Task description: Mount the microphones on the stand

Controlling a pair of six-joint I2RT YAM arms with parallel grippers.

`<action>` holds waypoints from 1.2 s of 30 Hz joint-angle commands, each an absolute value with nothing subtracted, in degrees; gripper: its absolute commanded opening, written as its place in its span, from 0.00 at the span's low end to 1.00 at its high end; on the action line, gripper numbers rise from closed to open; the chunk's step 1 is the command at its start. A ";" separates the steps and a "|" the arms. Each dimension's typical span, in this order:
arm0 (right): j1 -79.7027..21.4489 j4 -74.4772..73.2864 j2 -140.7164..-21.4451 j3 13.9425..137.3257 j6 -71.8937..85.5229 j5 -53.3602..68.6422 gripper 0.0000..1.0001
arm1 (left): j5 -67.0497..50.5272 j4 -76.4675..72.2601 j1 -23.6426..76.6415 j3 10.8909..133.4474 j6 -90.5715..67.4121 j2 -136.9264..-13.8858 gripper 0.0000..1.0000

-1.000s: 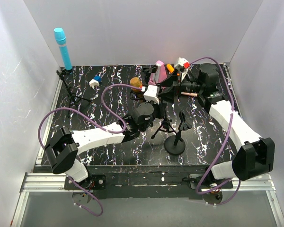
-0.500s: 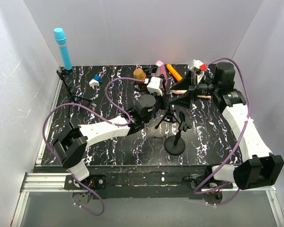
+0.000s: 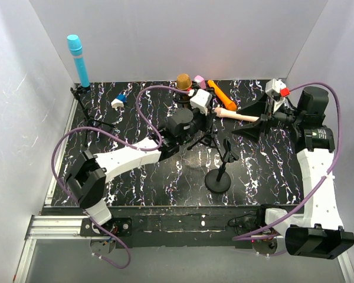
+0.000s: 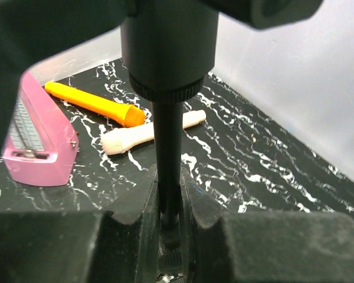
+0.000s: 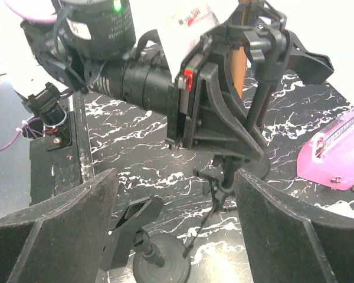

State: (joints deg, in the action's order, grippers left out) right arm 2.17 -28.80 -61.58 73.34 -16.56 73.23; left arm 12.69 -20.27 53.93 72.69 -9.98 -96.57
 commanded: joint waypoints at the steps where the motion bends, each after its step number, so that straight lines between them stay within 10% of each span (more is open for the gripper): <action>1: 3.69 -32.52 -59.77 73.66 -19.07 73.83 0.86 | 7.04 -16.80 52.56 72.70 -2.65 -84.92 0.00; 21: 7.03 -28.74 -57.39 61.44 -19.25 74.97 0.86 | 14.85 0.98 33.33 44.05 10.71 -45.45 0.00; 36: 8.26 -26.28 -56.34 55.11 -18.90 76.73 0.87 | 1.69 -26.80 7.49 31.73 4.93 -52.99 0.00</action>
